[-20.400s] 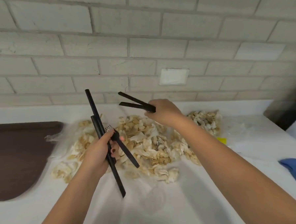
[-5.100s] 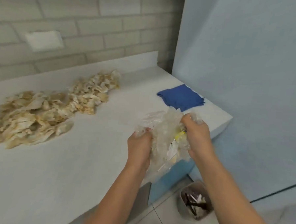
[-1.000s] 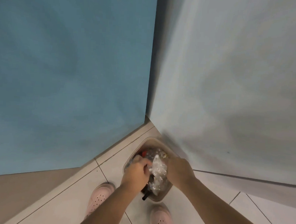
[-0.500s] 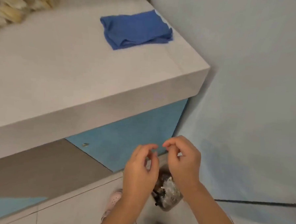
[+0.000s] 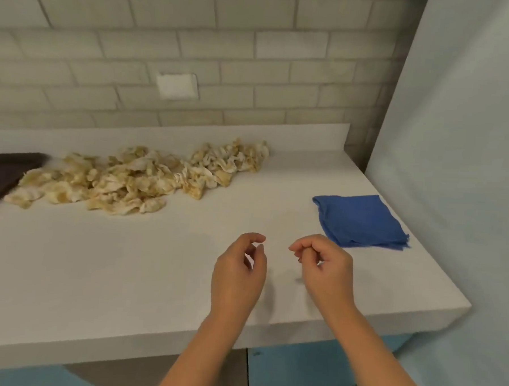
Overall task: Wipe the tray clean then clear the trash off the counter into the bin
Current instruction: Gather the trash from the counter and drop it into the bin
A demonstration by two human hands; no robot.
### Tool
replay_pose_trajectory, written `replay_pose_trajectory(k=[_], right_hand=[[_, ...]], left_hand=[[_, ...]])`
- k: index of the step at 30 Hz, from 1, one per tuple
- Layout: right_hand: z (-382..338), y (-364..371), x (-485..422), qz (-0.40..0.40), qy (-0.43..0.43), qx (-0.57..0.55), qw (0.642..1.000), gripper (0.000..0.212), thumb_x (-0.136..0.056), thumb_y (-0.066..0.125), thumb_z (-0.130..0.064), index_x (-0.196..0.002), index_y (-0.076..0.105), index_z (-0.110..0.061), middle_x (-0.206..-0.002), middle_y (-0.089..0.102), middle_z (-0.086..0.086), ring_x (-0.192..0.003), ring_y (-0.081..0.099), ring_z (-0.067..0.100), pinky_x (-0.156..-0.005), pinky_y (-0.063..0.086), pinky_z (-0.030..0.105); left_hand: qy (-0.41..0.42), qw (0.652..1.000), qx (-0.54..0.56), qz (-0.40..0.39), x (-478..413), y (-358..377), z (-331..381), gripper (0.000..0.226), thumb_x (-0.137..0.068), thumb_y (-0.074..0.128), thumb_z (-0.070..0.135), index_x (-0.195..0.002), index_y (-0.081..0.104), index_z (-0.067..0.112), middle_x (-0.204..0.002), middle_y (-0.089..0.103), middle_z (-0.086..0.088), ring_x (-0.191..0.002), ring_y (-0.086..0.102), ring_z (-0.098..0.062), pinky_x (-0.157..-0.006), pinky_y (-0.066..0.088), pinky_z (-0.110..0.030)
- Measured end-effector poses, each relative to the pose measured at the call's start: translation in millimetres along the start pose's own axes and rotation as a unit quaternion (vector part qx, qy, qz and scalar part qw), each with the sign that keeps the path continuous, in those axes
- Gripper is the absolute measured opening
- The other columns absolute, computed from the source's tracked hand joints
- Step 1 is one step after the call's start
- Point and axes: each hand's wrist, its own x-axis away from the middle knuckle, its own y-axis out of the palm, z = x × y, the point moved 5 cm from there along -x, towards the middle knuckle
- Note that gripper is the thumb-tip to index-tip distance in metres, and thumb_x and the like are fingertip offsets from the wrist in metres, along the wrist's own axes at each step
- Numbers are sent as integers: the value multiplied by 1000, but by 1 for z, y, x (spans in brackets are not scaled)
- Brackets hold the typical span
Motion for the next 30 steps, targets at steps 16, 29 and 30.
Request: replay_pose_trajectory(k=[16, 29, 30], right_hand=[[4, 152, -129, -46, 121, 33, 991, 46, -84, 46, 5, -68, 68, -31, -74, 67, -10, -72, 61, 2, -63, 48, 17], [59, 197, -191, -105, 94, 104, 985, 30, -88, 56, -6, -85, 68, -34, -92, 65, -17, -79, 60, 1, -67, 45, 17], [63, 205, -201, -118, 68, 133, 982, 25, -88, 58, -11, -93, 68, -33, -101, 62, -15, -87, 59, 3, -71, 44, 19]], left_hand=[[20, 948, -304, -95, -239, -67, -101, 43, -83, 64, 28, -124, 53, 19, -122, 46, -6, -110, 50, -24, -77, 45, -29], [178, 834, -481, -204, -282, -24, -153, 43, -72, 76, 32, -111, 63, 21, -101, 66, 2, -95, 61, -24, -75, 47, -34], [185, 829, -489, -199, -280, -24, -154, 44, -56, 85, 33, -96, 68, 23, -86, 68, 5, -80, 64, -20, -63, 48, -31]])
